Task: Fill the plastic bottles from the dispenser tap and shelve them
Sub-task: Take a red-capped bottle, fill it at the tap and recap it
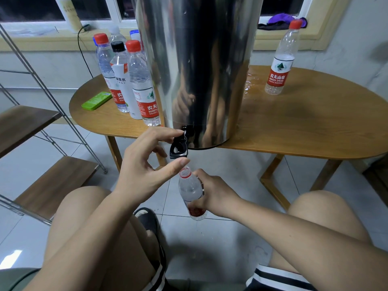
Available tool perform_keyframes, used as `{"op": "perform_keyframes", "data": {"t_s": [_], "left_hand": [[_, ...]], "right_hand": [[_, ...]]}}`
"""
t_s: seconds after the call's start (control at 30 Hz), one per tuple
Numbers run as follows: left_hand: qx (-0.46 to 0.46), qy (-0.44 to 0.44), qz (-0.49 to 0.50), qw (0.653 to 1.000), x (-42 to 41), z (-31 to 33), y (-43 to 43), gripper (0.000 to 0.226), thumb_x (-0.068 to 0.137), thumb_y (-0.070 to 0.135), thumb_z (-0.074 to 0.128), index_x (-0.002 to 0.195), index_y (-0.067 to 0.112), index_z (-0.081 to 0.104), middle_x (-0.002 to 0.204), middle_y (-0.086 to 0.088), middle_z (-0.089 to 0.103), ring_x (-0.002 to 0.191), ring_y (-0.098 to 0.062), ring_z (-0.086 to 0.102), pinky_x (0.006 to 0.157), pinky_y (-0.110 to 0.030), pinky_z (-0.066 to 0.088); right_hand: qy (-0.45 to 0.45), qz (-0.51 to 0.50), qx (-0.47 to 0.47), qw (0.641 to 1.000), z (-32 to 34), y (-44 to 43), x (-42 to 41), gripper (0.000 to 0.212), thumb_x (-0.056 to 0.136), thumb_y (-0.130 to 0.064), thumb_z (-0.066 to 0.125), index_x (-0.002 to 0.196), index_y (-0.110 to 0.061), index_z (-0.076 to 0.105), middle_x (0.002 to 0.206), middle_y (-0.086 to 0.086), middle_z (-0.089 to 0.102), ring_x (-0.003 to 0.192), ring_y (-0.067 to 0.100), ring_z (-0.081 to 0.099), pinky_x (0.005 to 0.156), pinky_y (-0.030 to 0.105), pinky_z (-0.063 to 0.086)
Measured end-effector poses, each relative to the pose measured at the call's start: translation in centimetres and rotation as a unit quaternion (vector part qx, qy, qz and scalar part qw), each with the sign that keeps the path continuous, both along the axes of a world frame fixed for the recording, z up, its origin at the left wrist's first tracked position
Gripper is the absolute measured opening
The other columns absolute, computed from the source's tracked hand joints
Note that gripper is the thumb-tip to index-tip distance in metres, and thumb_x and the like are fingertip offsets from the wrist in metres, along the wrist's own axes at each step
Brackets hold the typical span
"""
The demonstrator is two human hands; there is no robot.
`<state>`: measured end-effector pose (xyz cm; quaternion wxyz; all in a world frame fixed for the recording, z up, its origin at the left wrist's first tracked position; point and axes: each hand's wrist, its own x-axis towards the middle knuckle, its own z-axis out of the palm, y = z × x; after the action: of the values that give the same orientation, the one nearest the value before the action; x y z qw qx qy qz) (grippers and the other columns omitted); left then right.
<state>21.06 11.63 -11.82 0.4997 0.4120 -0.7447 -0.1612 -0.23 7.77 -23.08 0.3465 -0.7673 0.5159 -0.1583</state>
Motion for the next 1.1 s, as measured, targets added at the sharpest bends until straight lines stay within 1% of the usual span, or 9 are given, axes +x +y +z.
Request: {"op": "perform_keyframes", "data": {"t_s": [0.2, 0.5, 0.8, 1.1], "left_hand": [[-0.001, -0.004, 0.004, 1.0, 0.0, 0.04, 0.01, 0.048, 0.095, 0.042, 0.079, 0.134, 0.015, 0.07, 0.126, 0.0, 0.071, 0.118, -0.028, 0.067, 0.083, -0.034, 0.055], [-0.001, 0.0, 0.002, 1.0, -0.02, 0.09, 0.02, 0.047, 0.095, 0.041, 0.079, 0.133, 0.016, 0.07, 0.125, 0.0, 0.071, 0.118, -0.028, 0.067, 0.082, -0.034, 0.055], [-0.003, -0.001, -0.001, 1.0, 0.07, 0.0, -0.01, 0.048, 0.096, 0.042, 0.079, 0.134, 0.015, 0.07, 0.126, -0.001, 0.071, 0.118, -0.029, 0.066, 0.082, -0.037, 0.055], [-0.011, -0.002, 0.003, 1.0, -0.03, 0.07, 0.03, 0.046, 0.095, 0.04, 0.08, 0.133, 0.015, 0.071, 0.125, 0.002, 0.072, 0.118, -0.026, 0.068, 0.083, -0.03, 0.053]], "right_hand": [[-0.001, -0.004, -0.004, 1.0, -0.14, -0.06, 0.05, 0.067, 0.071, -0.045, 0.092, 0.121, -0.036, 0.048, 0.108, -0.005, 0.072, 0.094, 0.024, 0.068, 0.084, 0.044, 0.06], [-0.001, -0.001, -0.007, 1.0, -0.17, -0.05, 0.02, 0.066, 0.072, -0.046, 0.092, 0.12, -0.036, 0.048, 0.107, -0.005, 0.071, 0.093, 0.023, 0.068, 0.083, 0.043, 0.06], [-0.003, 0.0, -0.01, 1.0, -0.34, -0.12, -0.01, 0.068, 0.072, -0.047, 0.092, 0.122, -0.038, 0.047, 0.108, -0.005, 0.071, 0.094, 0.023, 0.067, 0.083, 0.043, 0.059], [-0.004, -0.002, -0.005, 1.0, -0.33, -0.16, -0.03, 0.069, 0.072, -0.046, 0.092, 0.124, -0.038, 0.048, 0.109, -0.005, 0.071, 0.095, 0.022, 0.067, 0.082, 0.039, 0.059]]}}
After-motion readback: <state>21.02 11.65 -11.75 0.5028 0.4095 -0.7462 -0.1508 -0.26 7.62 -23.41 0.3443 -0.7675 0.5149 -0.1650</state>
